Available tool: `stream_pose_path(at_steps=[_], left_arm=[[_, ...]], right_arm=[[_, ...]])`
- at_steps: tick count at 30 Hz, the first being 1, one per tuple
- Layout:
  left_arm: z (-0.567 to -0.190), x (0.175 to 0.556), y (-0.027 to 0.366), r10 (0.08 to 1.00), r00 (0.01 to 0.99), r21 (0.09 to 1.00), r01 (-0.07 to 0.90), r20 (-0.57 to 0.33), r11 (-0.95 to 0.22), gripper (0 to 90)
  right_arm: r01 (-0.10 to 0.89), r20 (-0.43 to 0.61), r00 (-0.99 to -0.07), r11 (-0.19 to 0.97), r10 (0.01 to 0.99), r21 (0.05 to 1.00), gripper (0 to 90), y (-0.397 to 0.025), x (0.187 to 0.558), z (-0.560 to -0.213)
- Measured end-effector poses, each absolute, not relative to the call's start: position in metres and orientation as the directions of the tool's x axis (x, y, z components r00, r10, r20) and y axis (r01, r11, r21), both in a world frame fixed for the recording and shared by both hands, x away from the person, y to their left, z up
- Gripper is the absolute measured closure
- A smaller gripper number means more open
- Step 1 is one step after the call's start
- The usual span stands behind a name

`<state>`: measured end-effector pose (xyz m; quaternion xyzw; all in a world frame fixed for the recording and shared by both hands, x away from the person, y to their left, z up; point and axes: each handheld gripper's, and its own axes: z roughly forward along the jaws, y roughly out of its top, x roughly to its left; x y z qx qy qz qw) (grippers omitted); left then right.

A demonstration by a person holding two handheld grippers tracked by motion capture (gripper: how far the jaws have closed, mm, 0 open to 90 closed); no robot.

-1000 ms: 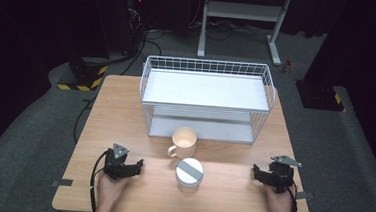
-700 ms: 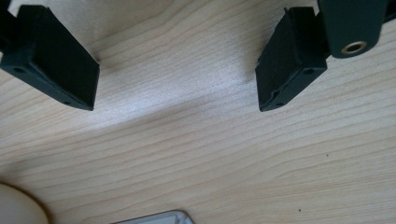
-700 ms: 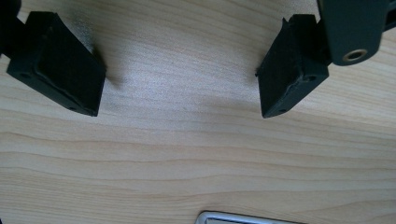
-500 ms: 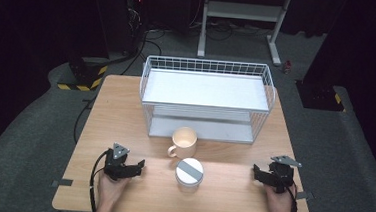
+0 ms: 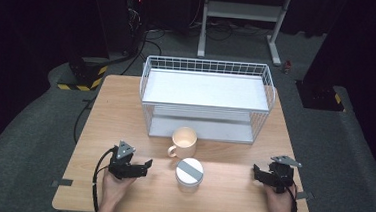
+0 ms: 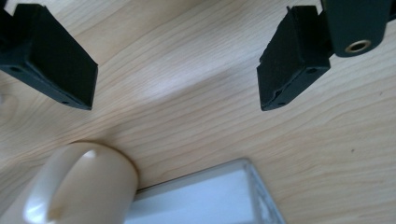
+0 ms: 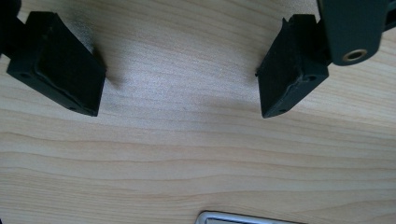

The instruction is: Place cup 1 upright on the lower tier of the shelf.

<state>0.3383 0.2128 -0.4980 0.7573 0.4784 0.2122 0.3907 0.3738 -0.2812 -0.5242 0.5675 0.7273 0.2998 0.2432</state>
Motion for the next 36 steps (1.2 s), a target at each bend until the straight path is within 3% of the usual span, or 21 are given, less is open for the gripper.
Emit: stream_pose_path(at_steps=[36], left_arm=[[-0.476,0.379,0.155,0.797,0.6,0.815,0.495,-0.07,-0.301,9.5]], right_arm=[[0.679,-0.016,-0.236,0.177,0.972,0.713,15.1,-0.281,0.374,-0.524]])
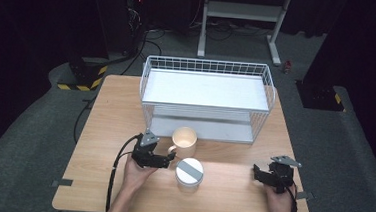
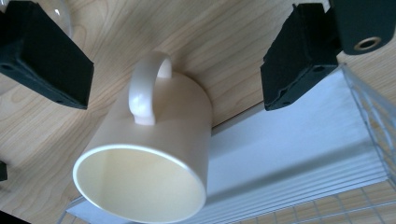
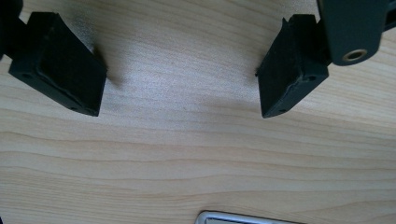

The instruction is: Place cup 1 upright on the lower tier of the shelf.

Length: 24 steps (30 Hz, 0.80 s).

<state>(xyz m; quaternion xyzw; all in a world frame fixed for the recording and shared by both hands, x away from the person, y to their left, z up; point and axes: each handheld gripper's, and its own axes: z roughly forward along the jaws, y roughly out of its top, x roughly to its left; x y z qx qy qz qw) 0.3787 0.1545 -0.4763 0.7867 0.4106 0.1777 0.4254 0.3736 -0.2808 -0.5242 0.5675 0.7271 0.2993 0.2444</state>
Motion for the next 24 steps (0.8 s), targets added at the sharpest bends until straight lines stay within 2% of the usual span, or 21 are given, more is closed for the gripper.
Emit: stream_pose_path(at_steps=[7,12,24], left_arm=[[-0.476,0.387,0.146,0.782,0.619,0.82,0.483,-0.074,-0.305,8.5],[-0.474,0.394,0.137,0.767,0.64,0.826,0.453,-0.04,-0.335,8.2],[-0.477,0.407,0.127,0.741,0.67,0.821,0.451,-0.052,-0.35,6.3]], right_arm=[[0.679,-0.016,-0.238,0.178,0.971,0.712,15.1,-0.281,0.374,-0.524],[0.679,-0.016,-0.238,0.178,0.971,0.712,15.1,-0.281,0.374,-0.524],[0.679,-0.016,-0.24,0.179,0.971,0.712,15.1,-0.281,0.374,-0.524]])
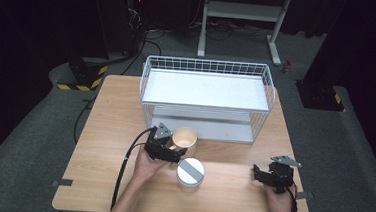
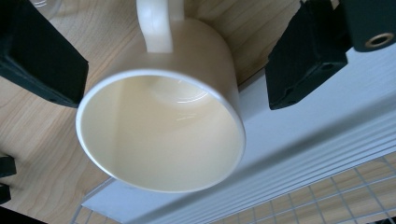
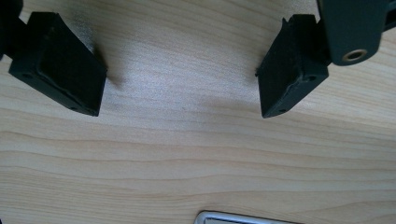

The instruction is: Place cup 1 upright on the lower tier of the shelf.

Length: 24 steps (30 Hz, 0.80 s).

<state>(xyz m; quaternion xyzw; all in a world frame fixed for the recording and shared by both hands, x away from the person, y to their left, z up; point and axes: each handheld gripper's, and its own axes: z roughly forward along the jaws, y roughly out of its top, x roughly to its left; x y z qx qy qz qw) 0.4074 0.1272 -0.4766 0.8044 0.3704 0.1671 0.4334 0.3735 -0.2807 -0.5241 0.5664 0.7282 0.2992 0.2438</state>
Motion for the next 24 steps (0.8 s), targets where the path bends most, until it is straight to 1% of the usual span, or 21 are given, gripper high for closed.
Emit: stream_pose_path(at_steps=[9,12,17,24], left_arm=[[-0.4824,0.4126,0.1231,0.721,0.69,0.821,0.45,-0.069,-0.352,8.4],[-0.4829,0.4128,0.1219,0.72,0.692,0.824,0.442,-0.061,-0.354,8.6],[-0.4832,0.412,0.1189,0.717,0.696,0.829,0.423,-0.039,-0.366,11.7],[-0.4848,0.413,0.1177,0.713,0.7,0.827,0.418,-0.03,-0.375,11.4]], right_arm=[[0.678,-0.018,-0.242,0.182,0.97,0.712,15.1,-0.2808,0.3736,-0.5241],[0.679,-0.016,-0.24,0.18,0.971,0.712,15.1,-0.2807,0.3735,-0.5241],[0.679,-0.016,-0.24,0.18,0.971,0.712,15.2,-0.2807,0.3735,-0.5241],[0.679,-0.016,-0.24,0.18,0.971,0.712,15.2,-0.2807,0.3735,-0.5241]])
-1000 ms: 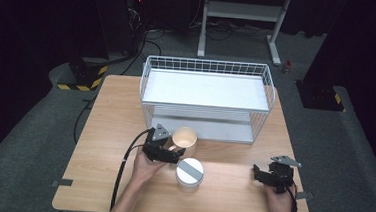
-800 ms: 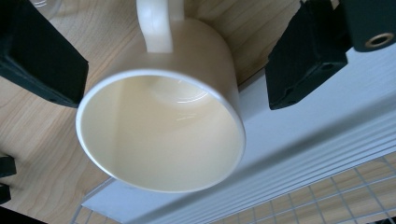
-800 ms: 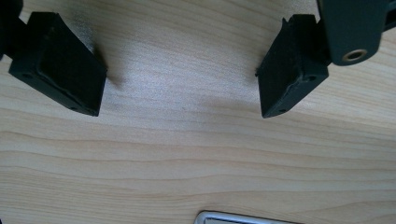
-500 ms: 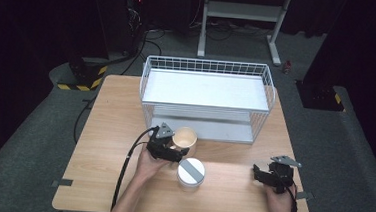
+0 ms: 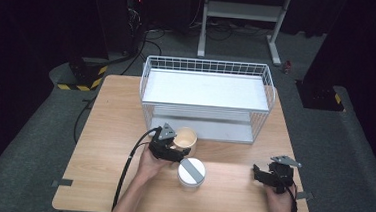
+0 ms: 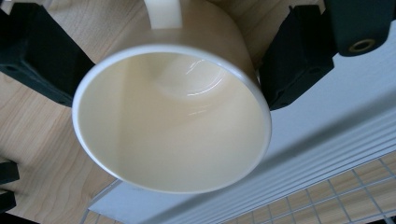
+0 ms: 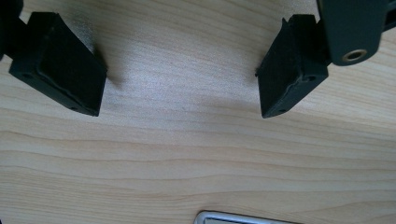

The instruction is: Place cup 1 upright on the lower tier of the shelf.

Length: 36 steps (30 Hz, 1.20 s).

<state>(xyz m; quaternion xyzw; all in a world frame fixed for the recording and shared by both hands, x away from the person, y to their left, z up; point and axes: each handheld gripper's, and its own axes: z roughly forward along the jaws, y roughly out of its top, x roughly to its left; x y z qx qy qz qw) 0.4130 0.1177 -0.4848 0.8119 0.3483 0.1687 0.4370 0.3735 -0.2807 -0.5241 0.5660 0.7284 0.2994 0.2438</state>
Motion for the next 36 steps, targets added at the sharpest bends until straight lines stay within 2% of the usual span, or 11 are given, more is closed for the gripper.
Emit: stream_pose_path(at_steps=[15,19,25,30,36], left_arm=[[-0.48,0.407,0.127,0.715,0.699,0.828,0.396,0.008,-0.397,15.2],[-0.477,0.402,0.133,0.719,0.694,0.841,0.373,0.028,-0.392,25.5],[-0.479,0.4,0.134,0.711,0.703,0.838,0.376,0.021,-0.396,30.8],[-0.48,0.399,0.134,0.702,0.712,0.836,0.375,0.017,-0.4,42.1],[-0.481,0.396,0.136,0.697,0.717,0.831,0.385,0.005,-0.402,51.7]], right_arm=[[0.678,-0.017,-0.241,0.18,0.97,0.712,15.2,-0.281,0.373,-0.524],[0.677,-0.019,-0.244,0.184,0.97,0.713,15.3,-0.281,0.374,-0.524],[0.677,-0.018,-0.245,0.184,0.969,0.713,15.3,-0.281,0.374,-0.524],[0.676,-0.018,-0.246,0.185,0.969,0.713,15.3,-0.281,0.374,-0.524],[0.676,-0.018,-0.246,0.185,0.969,0.713,15.3,-0.281,0.374,-0.524]])
